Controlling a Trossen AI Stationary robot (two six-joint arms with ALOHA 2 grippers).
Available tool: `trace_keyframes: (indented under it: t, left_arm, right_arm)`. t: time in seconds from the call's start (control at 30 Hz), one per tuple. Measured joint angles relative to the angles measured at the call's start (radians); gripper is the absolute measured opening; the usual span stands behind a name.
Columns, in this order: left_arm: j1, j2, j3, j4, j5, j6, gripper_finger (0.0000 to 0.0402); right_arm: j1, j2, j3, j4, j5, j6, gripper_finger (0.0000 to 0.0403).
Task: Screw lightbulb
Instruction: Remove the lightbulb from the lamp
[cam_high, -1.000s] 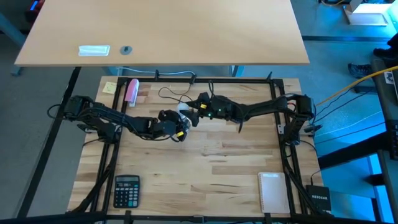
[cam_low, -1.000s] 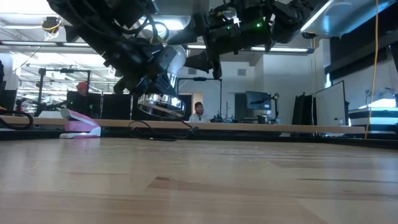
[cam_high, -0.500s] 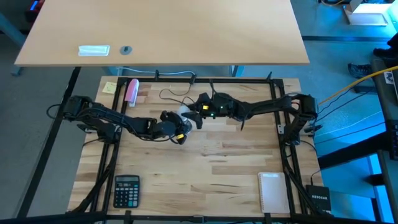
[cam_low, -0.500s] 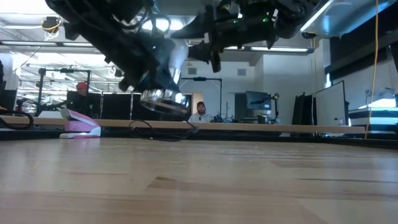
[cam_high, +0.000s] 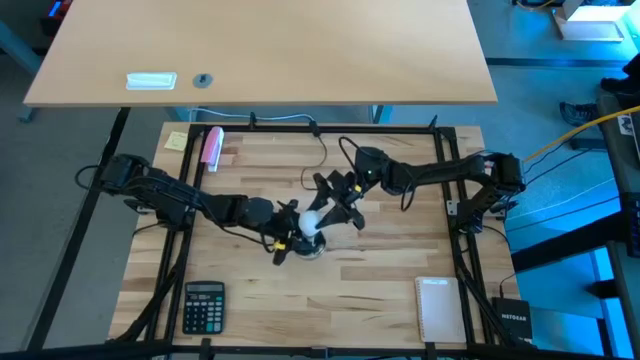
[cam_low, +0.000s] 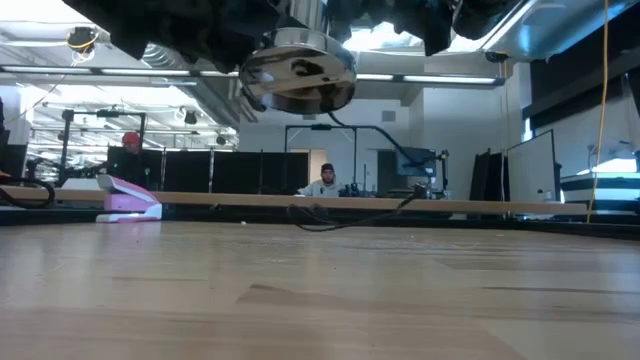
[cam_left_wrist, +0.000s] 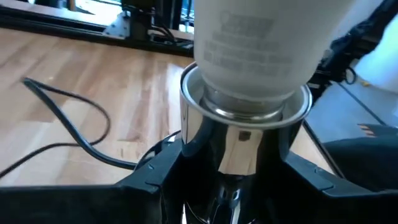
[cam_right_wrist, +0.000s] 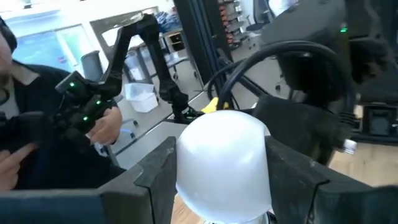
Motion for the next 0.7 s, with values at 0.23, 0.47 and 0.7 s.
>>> trace_keyframes:
  t: [0.23,0.47,0.7]
  left_arm:
    - [0.004,0.029,0.001,-0.009,0.004,-0.012,0.0169]
    - [0.018,0.032,0.001,-0.056,-0.036,-0.031,0.0169]
    - [0.017,0.034,-0.001,-0.087,-0.095,-0.052,0.0169]
  right_arm:
    - [0.005,0.002,-0.002,-0.005,0.037,0.008,0.0200]
    - [-0.032,-0.011,-0.002,-0.068,0.062,0.006,0.0243]
    - [-0.057,-0.030,0.001,-0.104,0.154,0.030,0.0286]
